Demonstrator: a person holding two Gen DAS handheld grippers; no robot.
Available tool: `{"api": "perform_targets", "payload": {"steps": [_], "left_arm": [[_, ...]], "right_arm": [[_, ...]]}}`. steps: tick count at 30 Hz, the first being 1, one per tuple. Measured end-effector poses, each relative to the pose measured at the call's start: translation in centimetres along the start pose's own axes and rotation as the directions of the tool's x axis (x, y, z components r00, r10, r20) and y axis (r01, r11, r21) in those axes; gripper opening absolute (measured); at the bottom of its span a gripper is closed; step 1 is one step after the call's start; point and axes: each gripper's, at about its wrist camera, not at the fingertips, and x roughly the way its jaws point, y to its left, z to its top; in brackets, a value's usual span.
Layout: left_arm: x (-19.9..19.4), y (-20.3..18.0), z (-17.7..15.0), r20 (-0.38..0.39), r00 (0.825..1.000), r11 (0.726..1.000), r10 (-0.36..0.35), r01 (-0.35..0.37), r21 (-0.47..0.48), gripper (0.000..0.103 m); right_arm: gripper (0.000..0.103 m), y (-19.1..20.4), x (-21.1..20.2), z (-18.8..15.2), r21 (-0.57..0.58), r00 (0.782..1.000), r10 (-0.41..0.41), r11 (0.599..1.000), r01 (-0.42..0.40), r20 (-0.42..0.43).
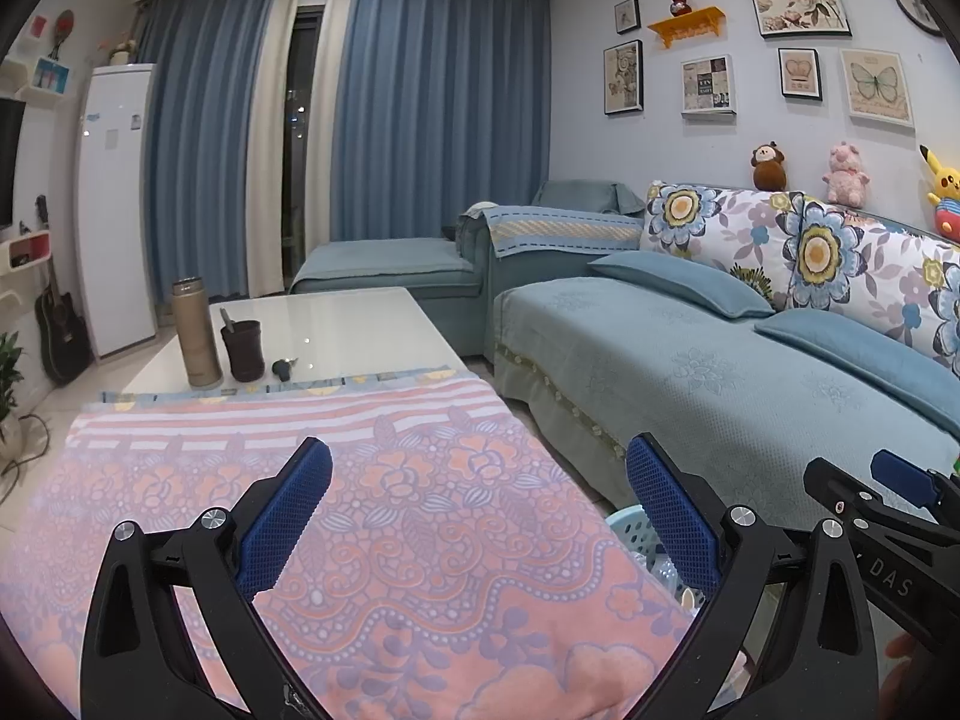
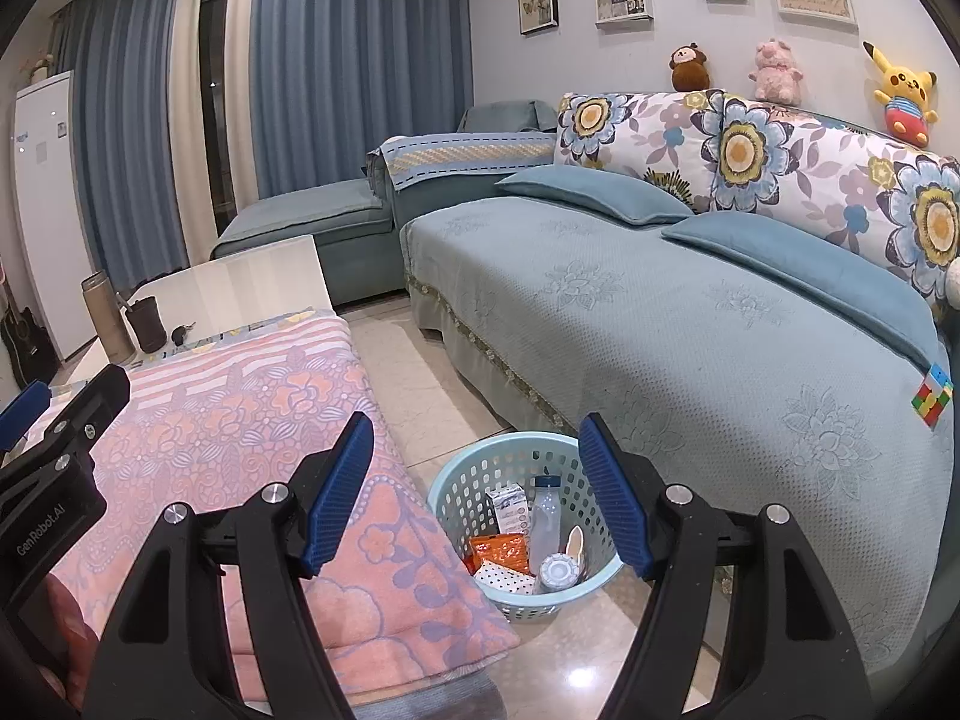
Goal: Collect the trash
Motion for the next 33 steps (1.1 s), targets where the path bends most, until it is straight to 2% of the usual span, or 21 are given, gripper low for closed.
{"api": "perform_targets", "payload": {"steps": [33], "left_arm": [[0.1,0.9,0.1,0.002,1.000,1.000,-0.005,0.005,0.000,0.095]], "right_arm": [[0.067,-0.3,0.3,0.1,0.018,1.000,0.022,1.000,-0.022,-0.011]]}}
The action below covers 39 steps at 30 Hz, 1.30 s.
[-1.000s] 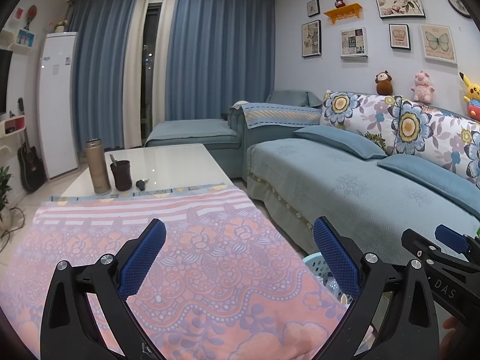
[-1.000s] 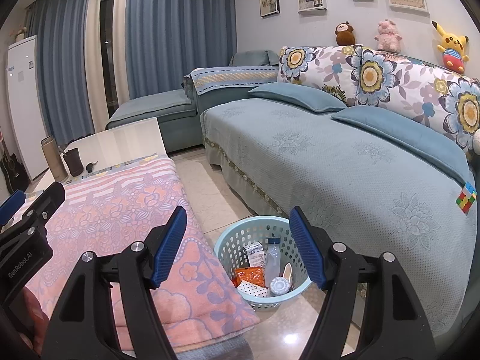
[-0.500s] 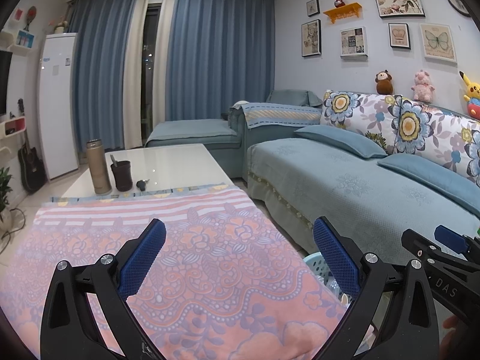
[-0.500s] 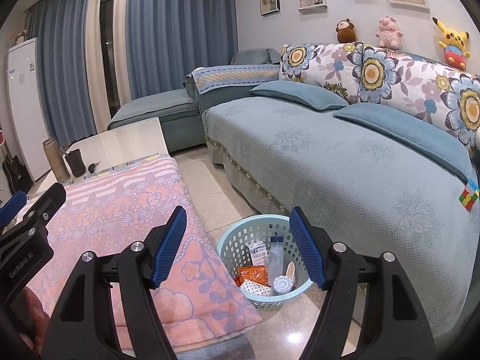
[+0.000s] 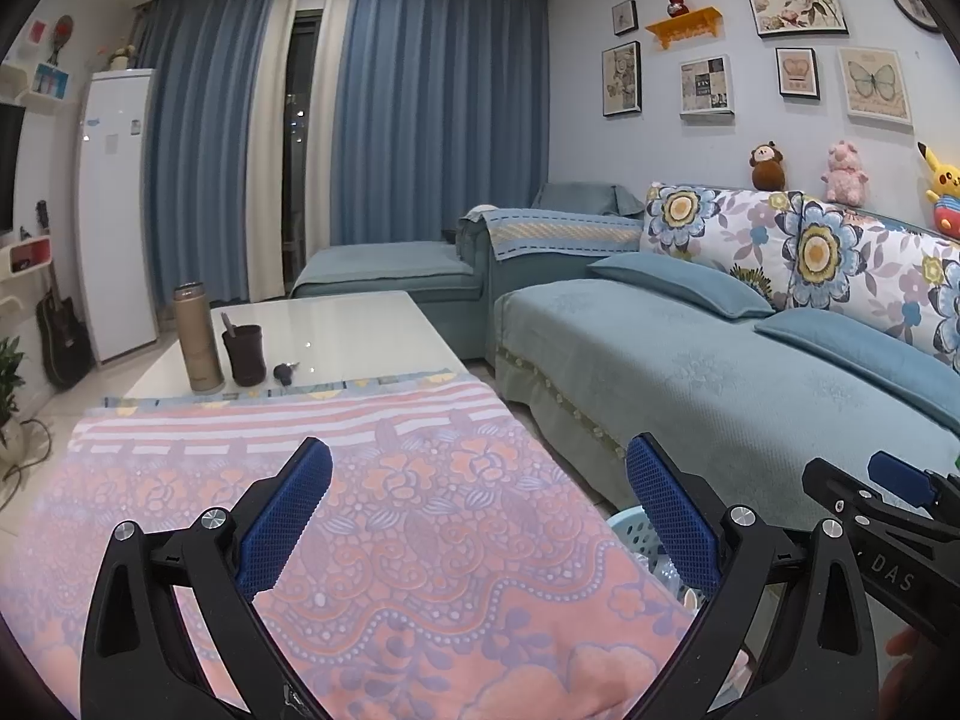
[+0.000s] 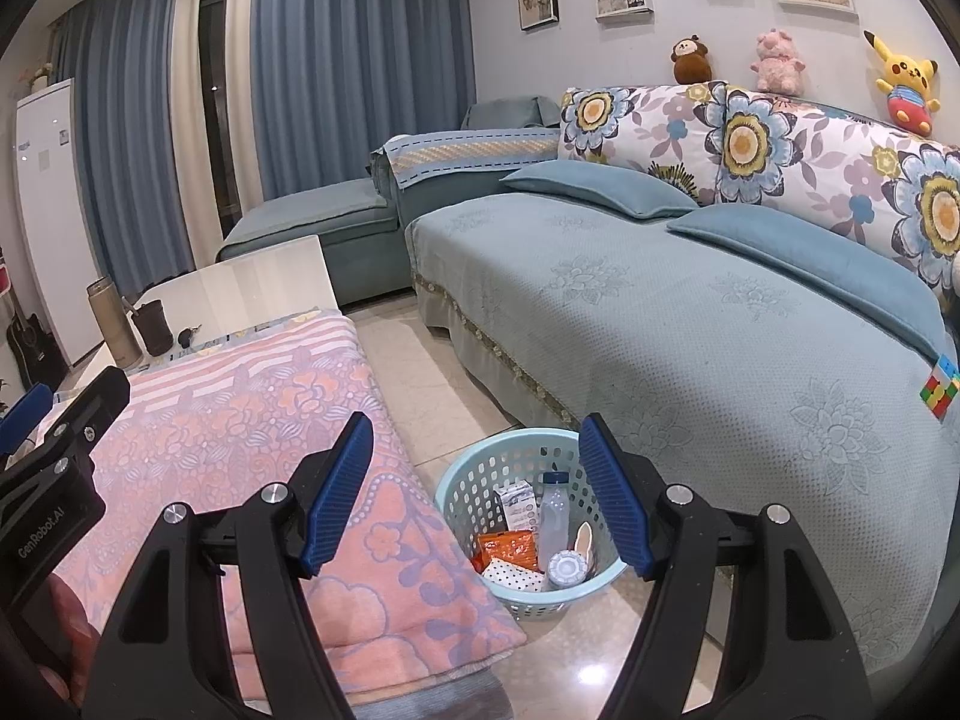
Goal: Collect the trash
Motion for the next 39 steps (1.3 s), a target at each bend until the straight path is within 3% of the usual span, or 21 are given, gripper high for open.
{"api": "perform_targets", "payload": {"steps": [39], "left_arm": [[0.08,0.24,-0.12,-0.001,1.000,1.000,0.002,-0.002,0.004,0.095]], "right_arm": [[0.067,0.14,0.22,-0.12,-0.002,1.000,0.005,1.000,-0.005,-0.004]]}}
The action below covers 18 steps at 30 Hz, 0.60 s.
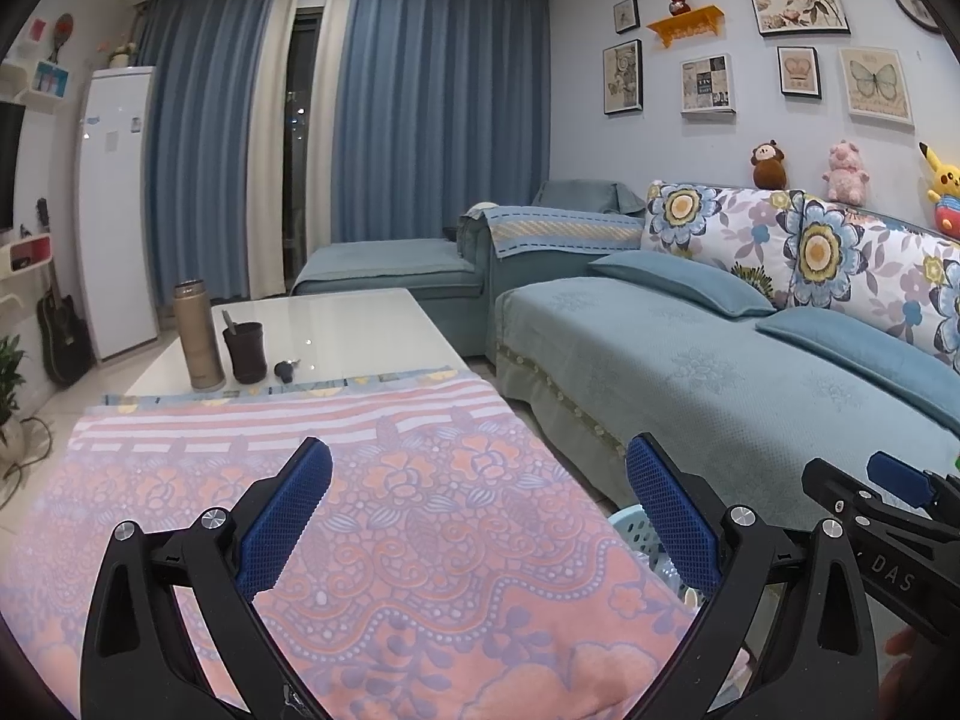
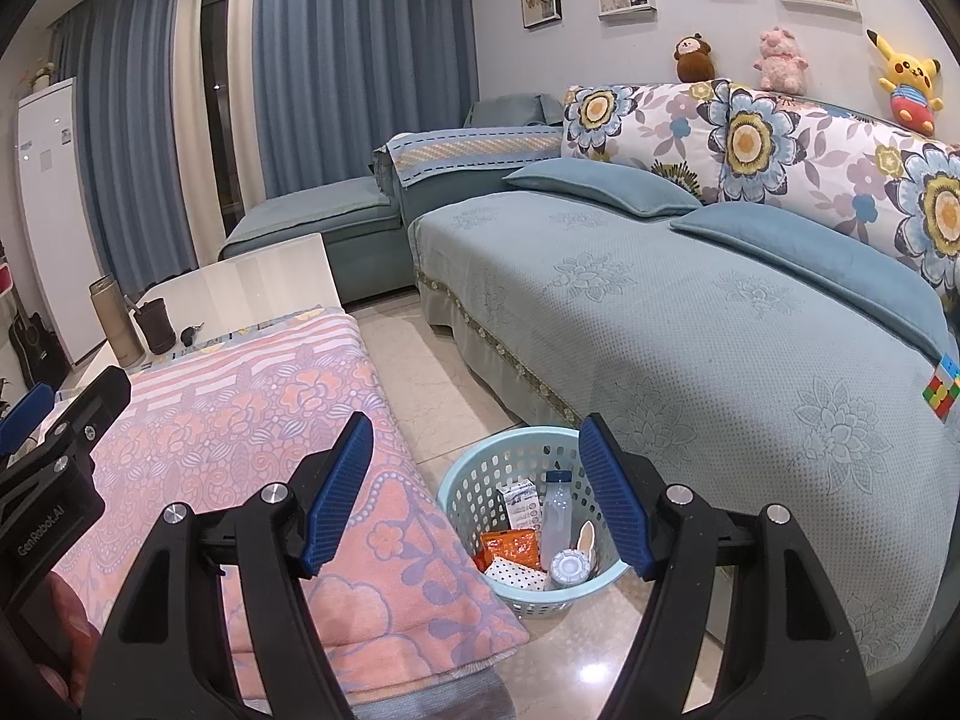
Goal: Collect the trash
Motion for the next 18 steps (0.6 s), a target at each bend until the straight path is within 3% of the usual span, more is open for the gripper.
{"api": "perform_targets", "payload": {"steps": [18], "left_arm": [[-0.02,0.00,0.07,0.000,1.000,1.000,0.008,-0.008,0.011,0.095]], "right_arm": [[0.067,0.11,0.02,0.13,0.002,1.000,0.004,1.000,-0.004,0.000]]}}
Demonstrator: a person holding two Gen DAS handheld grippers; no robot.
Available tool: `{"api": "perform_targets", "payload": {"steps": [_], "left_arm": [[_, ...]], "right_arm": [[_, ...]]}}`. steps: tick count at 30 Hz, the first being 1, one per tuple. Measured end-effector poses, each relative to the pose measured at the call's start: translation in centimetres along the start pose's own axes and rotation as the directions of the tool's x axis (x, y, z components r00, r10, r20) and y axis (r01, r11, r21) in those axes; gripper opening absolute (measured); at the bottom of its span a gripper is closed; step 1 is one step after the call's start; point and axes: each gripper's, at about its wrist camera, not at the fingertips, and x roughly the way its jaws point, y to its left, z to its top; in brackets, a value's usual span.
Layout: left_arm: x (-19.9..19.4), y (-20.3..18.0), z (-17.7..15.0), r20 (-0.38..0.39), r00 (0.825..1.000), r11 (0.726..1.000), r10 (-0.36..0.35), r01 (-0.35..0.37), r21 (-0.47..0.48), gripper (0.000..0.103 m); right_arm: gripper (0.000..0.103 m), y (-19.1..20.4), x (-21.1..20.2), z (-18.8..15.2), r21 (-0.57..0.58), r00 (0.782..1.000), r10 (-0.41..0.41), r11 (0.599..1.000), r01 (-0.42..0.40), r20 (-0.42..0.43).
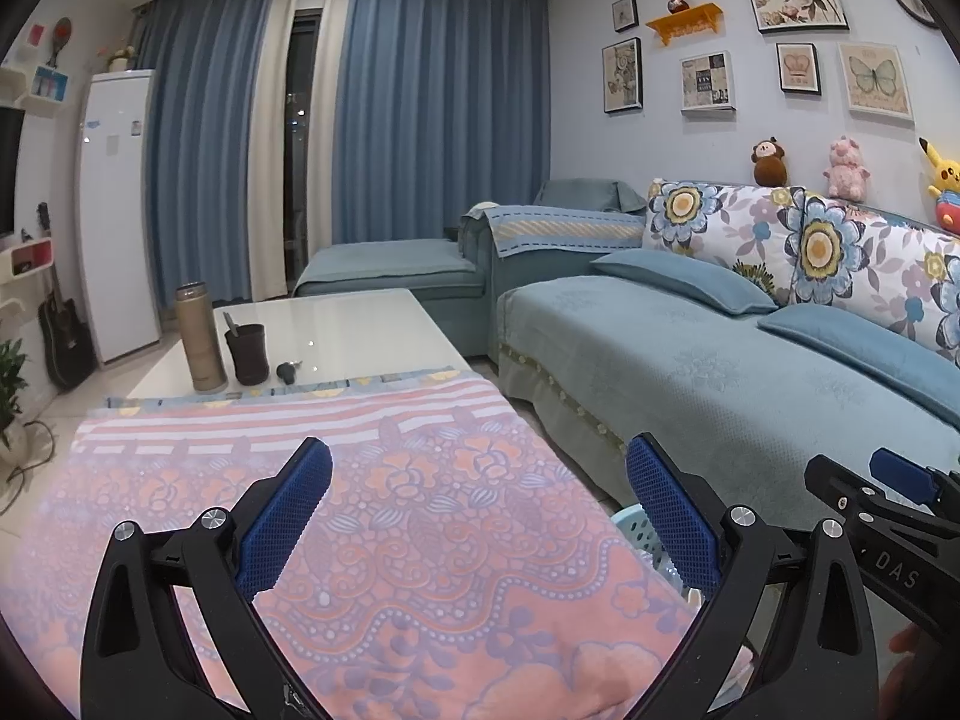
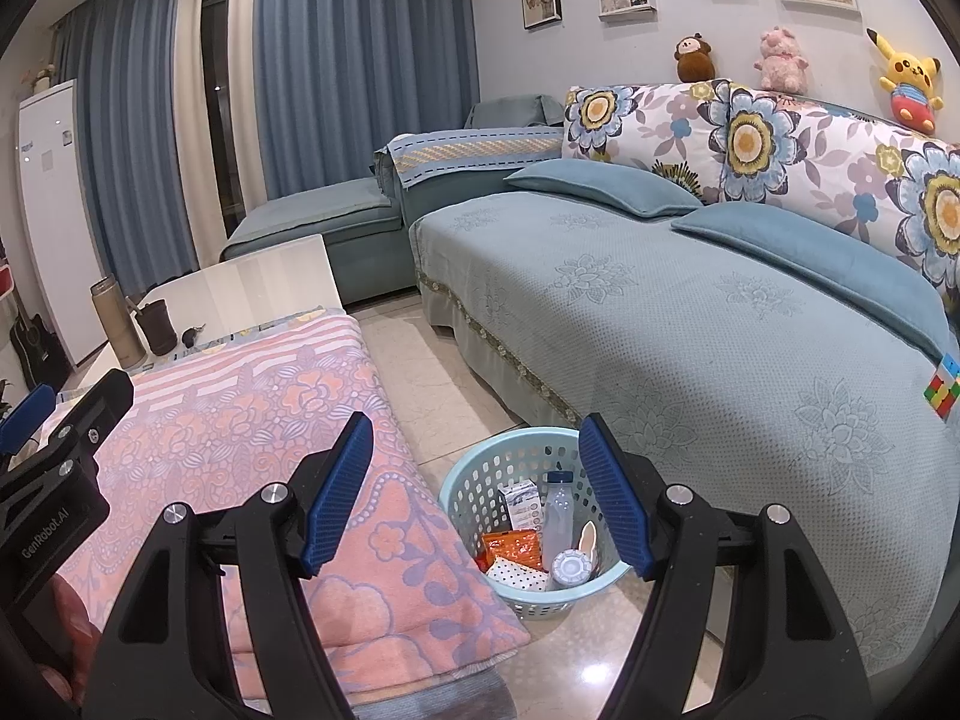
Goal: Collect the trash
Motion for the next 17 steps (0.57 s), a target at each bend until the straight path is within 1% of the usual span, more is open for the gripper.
{"api": "perform_targets", "payload": {"steps": [8,17], "left_arm": [[-0.19,-0.16,0.00,0.018,1.000,1.000,0.017,-0.018,0.019,0.095],[0.05,0.53,0.21,0.003,1.000,1.000,0.006,-0.006,-0.008,0.095]], "right_arm": [[0.067,-0.01,-0.02,-0.01,0.000,1.000,-0.001,1.000,0.001,0.001],[0.067,-0.03,-0.01,-0.02,-0.001,1.000,0.000,1.000,0.000,0.001]]}}
